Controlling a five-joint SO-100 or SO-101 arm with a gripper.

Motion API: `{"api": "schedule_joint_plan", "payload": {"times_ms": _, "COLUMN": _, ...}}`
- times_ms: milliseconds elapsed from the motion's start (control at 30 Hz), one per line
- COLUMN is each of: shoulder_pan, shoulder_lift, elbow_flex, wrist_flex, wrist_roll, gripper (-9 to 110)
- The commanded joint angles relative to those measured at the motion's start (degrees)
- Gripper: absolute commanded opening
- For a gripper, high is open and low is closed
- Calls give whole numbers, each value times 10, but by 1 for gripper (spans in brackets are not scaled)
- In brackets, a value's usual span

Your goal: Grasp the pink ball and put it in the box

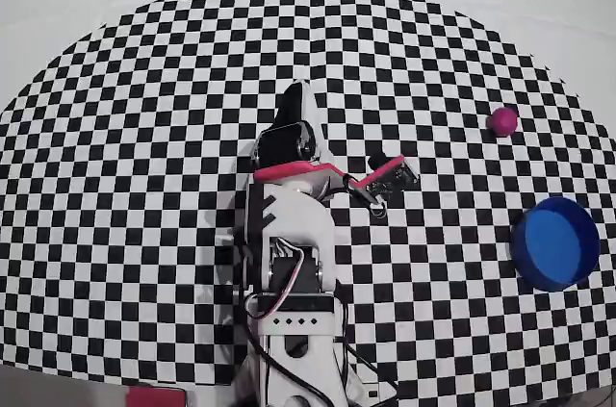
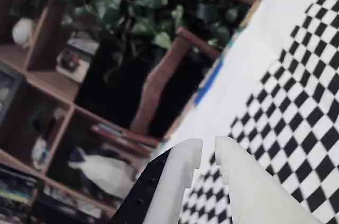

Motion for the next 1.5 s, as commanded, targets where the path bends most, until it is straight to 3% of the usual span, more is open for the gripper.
{"api": "schedule_joint_plan", "payload": {"times_ms": 0, "shoulder_pan": 10, "shoulder_lift": -11, "elbow_flex": 4, "wrist_flex": 29, "wrist_roll": -143, "gripper": 16}}
{"api": "schedule_joint_plan", "payload": {"times_ms": 333, "shoulder_pan": 8, "shoulder_lift": -7, "elbow_flex": 4, "wrist_flex": 26, "wrist_roll": -406, "gripper": 25}}
{"api": "schedule_joint_plan", "payload": {"times_ms": 633, "shoulder_pan": 15, "shoulder_lift": -6, "elbow_flex": 4, "wrist_flex": 28, "wrist_roll": -551, "gripper": 29}}
{"api": "schedule_joint_plan", "payload": {"times_ms": 1467, "shoulder_pan": 134, "shoulder_lift": -8, "elbow_flex": 4, "wrist_flex": 24, "wrist_roll": -551, "gripper": 29}}
